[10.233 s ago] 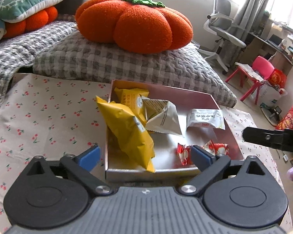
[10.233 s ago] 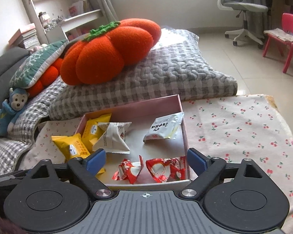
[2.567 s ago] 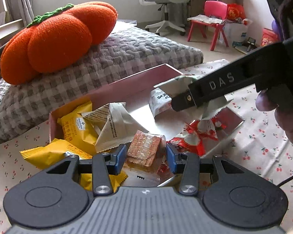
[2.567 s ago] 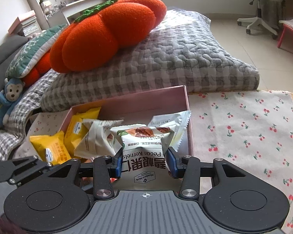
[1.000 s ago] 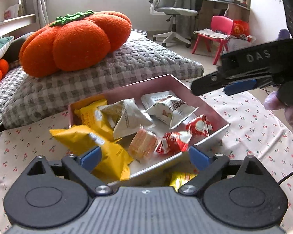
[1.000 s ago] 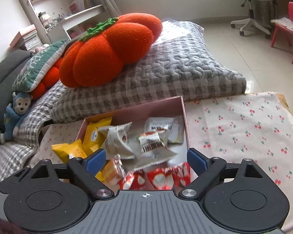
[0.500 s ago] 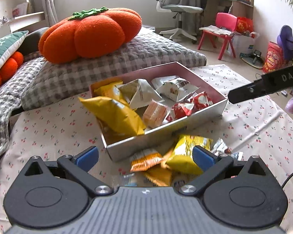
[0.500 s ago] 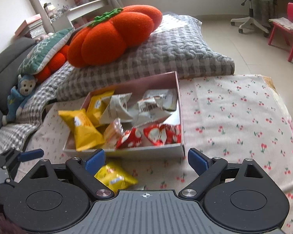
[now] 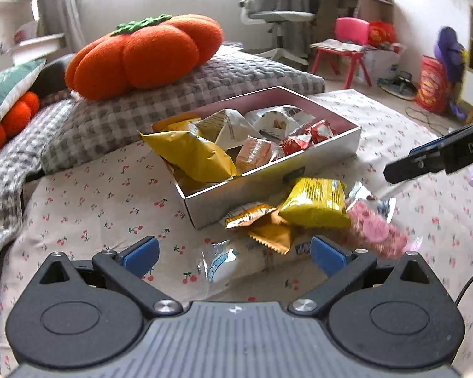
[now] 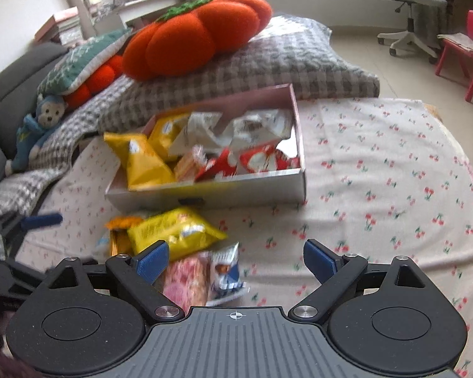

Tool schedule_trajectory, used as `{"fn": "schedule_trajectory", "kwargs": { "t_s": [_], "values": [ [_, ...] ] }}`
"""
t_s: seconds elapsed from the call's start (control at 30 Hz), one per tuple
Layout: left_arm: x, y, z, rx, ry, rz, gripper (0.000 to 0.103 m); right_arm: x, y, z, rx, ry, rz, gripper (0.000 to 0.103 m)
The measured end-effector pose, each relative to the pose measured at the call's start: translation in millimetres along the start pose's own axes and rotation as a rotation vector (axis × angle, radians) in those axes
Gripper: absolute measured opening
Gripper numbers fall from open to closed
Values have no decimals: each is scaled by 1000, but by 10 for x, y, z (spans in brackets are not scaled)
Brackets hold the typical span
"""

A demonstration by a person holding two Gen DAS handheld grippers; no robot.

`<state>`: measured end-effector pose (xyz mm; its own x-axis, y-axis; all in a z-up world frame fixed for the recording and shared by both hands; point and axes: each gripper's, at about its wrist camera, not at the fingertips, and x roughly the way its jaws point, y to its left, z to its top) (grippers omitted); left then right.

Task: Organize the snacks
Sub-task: 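Withdraw both tools from the box toward the loose snacks on the sheet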

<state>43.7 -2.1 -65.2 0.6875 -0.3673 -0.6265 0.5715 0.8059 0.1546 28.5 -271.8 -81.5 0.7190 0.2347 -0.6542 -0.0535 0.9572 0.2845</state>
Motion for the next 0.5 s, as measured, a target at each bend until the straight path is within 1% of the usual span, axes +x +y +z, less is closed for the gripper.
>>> {"fn": "schedule_trajectory", "kwargs": {
  "t_s": [0.1, 0.2, 0.27, 0.4, 0.5],
  "values": [
    [42, 6, -56, 43, -1, -26, 102, 19, 106, -151, -58, 21, 1, 94],
    [133, -36, -56, 128, 26, -29, 102, 23, 223, -269, -127, 37, 12, 94],
    [169, -58, -48, 168, 34, -37, 102, 30, 284, -315, -161, 43, 18, 94],
    [250, -54, 37, 206, 47, -94, 101, 67, 371, -376, -206, 55, 23, 94],
    [308, -65, 88, 231, 56, -126, 99, 121, 385, -385, -214, 65, 13, 94]
  ]
}}
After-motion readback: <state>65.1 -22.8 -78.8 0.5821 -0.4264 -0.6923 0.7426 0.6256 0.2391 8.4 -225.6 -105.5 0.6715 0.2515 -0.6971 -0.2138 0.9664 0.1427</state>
